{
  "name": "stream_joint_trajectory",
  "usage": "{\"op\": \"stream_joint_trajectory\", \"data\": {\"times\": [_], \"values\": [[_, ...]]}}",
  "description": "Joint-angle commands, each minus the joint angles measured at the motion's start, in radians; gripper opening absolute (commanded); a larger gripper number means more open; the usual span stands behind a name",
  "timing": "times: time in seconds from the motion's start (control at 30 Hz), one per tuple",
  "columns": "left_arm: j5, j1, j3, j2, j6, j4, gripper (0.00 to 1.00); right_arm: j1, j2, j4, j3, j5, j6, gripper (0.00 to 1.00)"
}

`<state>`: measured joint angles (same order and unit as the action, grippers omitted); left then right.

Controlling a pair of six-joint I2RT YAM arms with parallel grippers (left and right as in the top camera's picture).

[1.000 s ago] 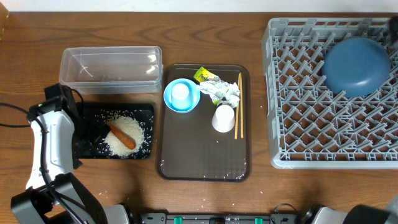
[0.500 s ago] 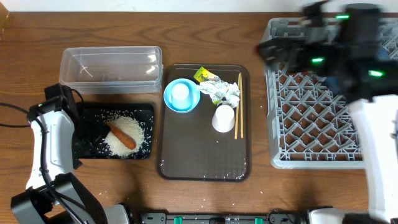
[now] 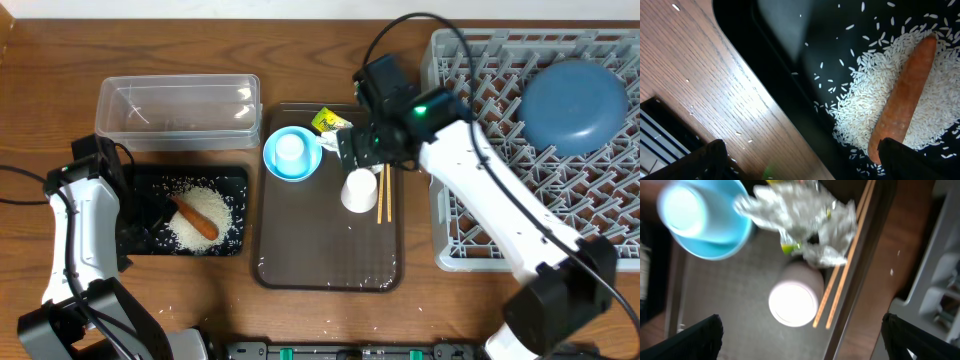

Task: Sort waste into correct bins and load items into the dishwasher rack
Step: 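Move the right gripper to the white cup and grasp it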

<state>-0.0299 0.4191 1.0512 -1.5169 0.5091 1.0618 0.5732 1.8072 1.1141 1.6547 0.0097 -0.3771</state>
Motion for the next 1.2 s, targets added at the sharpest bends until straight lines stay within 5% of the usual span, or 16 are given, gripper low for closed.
{"op": "stream_joint_trajectory", "data": {"times": [0.0, 0.5, 0.63, 0.8, 0.97, 1.17], "values": [[-0.008, 0.005, -0.001, -0.001, 0.005, 0.003, 0.99, 0.022, 0.048, 0.032, 0.001, 0.048, -0.058, 0.99], [-0.008, 0.005, -0.001, -0.001, 0.005, 0.003, 0.99, 0.056, 0.263, 0.037, -0.008, -0.017, -0.098, 0.99], [-0.008, 0.005, -0.001, -0.001, 0.005, 0.003, 0.99, 0.058, 0.29, 0.017, -0.008, -0.013, -0.098, 0.82], [-0.008, 0.005, -0.001, -0.001, 0.005, 0.003, 0.98, 0.058, 0.298, -0.001, -0.008, -0.014, -0.109, 0.75], [-0.008, 0.005, -0.001, -0.001, 0.005, 0.003, 0.99, 0.056, 0.295, 0.001, -0.004, -0.014, -0.109, 0.44], [-0.008, 0.005, -0.001, -0.001, 0.005, 0.003, 0.99, 0.021, 0.237, 0.074, 0.081, -0.013, -0.068, 0.42]]}}
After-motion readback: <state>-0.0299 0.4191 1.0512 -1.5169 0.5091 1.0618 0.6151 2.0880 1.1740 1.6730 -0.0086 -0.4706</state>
